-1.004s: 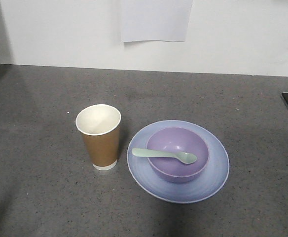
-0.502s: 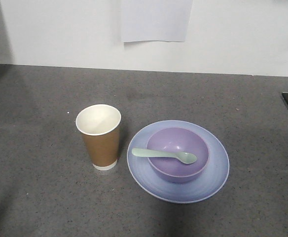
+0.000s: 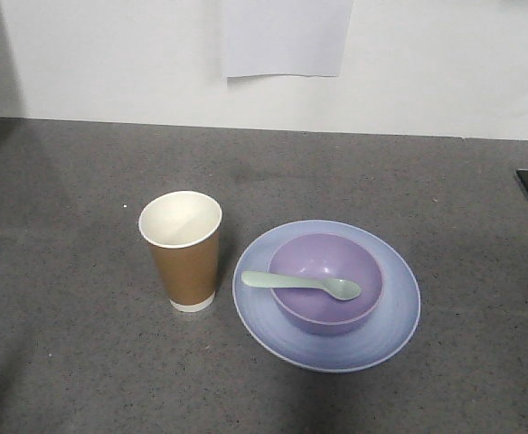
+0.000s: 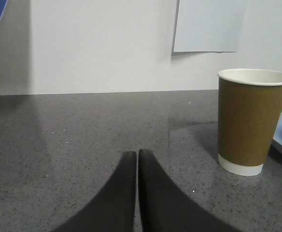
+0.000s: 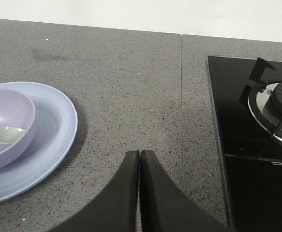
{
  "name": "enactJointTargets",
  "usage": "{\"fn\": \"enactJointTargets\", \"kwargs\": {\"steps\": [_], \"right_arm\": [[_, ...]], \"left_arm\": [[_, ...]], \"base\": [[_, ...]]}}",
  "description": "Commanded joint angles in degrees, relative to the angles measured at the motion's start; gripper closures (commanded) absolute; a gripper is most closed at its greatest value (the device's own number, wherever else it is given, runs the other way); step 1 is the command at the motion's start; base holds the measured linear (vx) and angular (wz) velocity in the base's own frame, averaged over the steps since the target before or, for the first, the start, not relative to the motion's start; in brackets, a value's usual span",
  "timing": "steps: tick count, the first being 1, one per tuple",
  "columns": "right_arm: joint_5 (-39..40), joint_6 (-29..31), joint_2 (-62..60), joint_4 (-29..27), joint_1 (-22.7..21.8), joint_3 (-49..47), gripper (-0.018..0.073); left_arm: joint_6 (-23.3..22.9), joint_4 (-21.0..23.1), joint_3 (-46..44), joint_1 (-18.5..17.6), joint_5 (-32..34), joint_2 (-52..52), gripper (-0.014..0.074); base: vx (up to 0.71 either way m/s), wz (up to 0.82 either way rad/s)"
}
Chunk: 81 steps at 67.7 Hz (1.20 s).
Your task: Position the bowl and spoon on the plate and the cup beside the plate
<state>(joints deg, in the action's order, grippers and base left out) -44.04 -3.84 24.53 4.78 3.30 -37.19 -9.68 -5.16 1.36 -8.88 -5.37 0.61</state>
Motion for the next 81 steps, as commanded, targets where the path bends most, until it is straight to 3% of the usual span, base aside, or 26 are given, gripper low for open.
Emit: {"fn": "enactJointTargets", "kwargs": {"steps": [1, 32, 52, 66, 81], "right_arm": [[3.95, 0.14, 0.46, 0.78, -0.2, -1.45, 0.057], [4.96, 0.14, 0.08, 2.14, -0.2, -0.65, 0.057], [19.01, 0.79, -7.75, 1.5, -0.55, 14.65, 0.057], [30.88, 0.79, -17.42, 0.58, -4.18, 25.01, 0.057], [37.44, 0.79, -25.83, -1.5, -6.4, 32.91, 0.057]], "left_arm": [[-0.12, 0.53, -1.06, 0.15, 4.42, 0.82, 0.0603], [-0.12, 0.53, -1.06, 0.15, 4.42, 0.82, 0.0603], [-0.12, 0.53, -1.06, 0.15, 4.42, 0.82, 0.0603], [-0.12, 0.53, -1.06, 0.15, 4.42, 0.82, 0.0603], [-0.12, 0.53, -1.06, 0.15, 4.42, 0.82, 0.0603]], "base": [[0.0, 0.0], [0.0, 0.0], [0.0, 0.0], [0.0, 0.0], [0.0, 0.0]]}}
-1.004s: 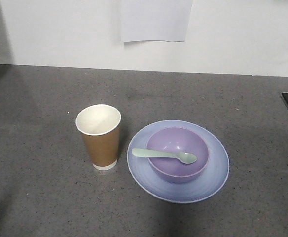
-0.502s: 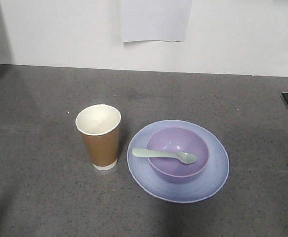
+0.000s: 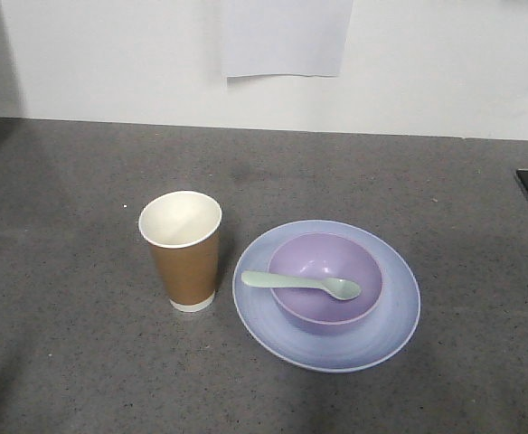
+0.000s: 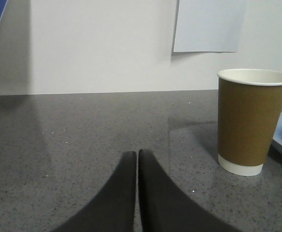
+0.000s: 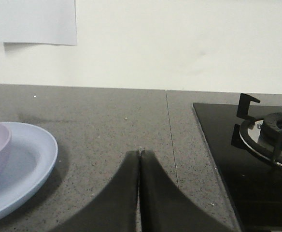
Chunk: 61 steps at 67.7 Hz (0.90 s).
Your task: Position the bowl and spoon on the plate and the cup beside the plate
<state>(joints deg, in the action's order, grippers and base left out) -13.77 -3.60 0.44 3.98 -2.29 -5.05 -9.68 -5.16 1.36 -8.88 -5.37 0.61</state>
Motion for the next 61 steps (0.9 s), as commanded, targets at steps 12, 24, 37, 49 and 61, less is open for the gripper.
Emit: {"fn": "enactJointTargets", "kwargs": {"steps": [12, 24, 37, 49, 61], "right_arm": [[15.07, 0.59, -1.57, -2.75, -0.81, 6.47, 0.057], [18.04, 1.1, -1.57, -2.88, -0.81, 7.21, 0.057], [18.15, 1.16, -1.57, -2.98, -0.81, 7.21, 0.057], [18.09, 1.16, -1.57, -2.96, -0.81, 7.21, 0.057], [18.09, 1.16, -1.57, -2.96, -0.81, 7.21, 0.057]], "left_arm": [[-0.12, 0.53, -1.06, 0.15, 4.42, 0.82, 0.0603], [-0.12, 0.53, -1.06, 0.15, 4.42, 0.82, 0.0603], [-0.12, 0.53, -1.06, 0.15, 4.42, 0.82, 0.0603], [-0.12, 0.53, -1.06, 0.15, 4.42, 0.82, 0.0603], [-0.12, 0.53, -1.06, 0.15, 4.42, 0.82, 0.0603]], "base": [[0.0, 0.0], [0.0, 0.0], [0.0, 0.0], [0.0, 0.0], [0.0, 0.0]]}}
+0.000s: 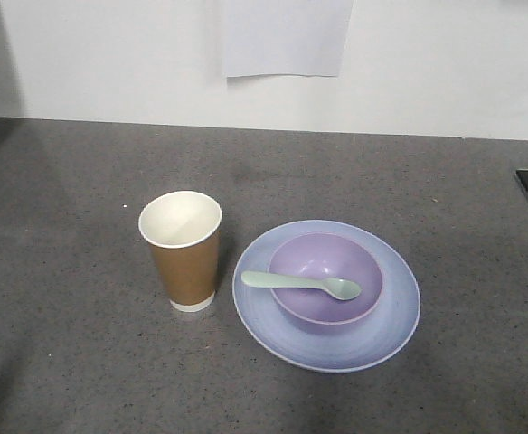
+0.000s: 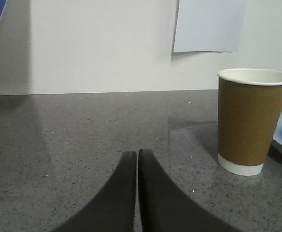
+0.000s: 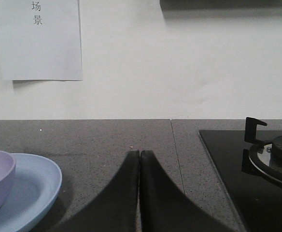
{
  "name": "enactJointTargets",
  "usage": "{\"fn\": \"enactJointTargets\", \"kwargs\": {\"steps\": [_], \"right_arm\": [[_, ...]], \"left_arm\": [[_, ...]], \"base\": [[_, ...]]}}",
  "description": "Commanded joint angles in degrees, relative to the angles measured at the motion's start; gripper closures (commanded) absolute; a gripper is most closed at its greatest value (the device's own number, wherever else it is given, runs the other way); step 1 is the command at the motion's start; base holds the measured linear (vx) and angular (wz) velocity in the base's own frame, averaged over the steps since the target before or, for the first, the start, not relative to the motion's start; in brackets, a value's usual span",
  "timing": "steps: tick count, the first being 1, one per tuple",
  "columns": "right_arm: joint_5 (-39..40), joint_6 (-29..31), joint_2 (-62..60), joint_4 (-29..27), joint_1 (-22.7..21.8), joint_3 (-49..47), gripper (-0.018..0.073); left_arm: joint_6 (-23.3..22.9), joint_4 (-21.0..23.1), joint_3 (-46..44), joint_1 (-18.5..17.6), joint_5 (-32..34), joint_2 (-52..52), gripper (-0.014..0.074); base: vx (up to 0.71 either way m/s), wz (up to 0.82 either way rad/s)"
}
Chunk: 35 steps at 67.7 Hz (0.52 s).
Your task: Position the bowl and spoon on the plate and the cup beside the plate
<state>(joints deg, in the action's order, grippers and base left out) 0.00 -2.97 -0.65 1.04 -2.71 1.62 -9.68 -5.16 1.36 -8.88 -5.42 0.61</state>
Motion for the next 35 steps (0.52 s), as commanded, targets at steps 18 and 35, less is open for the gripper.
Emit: {"fn": "enactJointTargets", "kwargs": {"steps": [18, 35], "right_arm": [[4.32, 0.53, -0.48, -0.01, -0.39, 0.55, 0.057], [4.26, 0.53, -0.48, -0.01, -0.39, 0.55, 0.057]], "left_arm": [[-0.12, 0.53, -1.06, 0.15, 4.48, 0.82, 0.0603], [-0.12, 0.53, -1.06, 0.15, 4.48, 0.82, 0.0603]], "base": [[0.0, 0.0], [0.0, 0.0]]}}
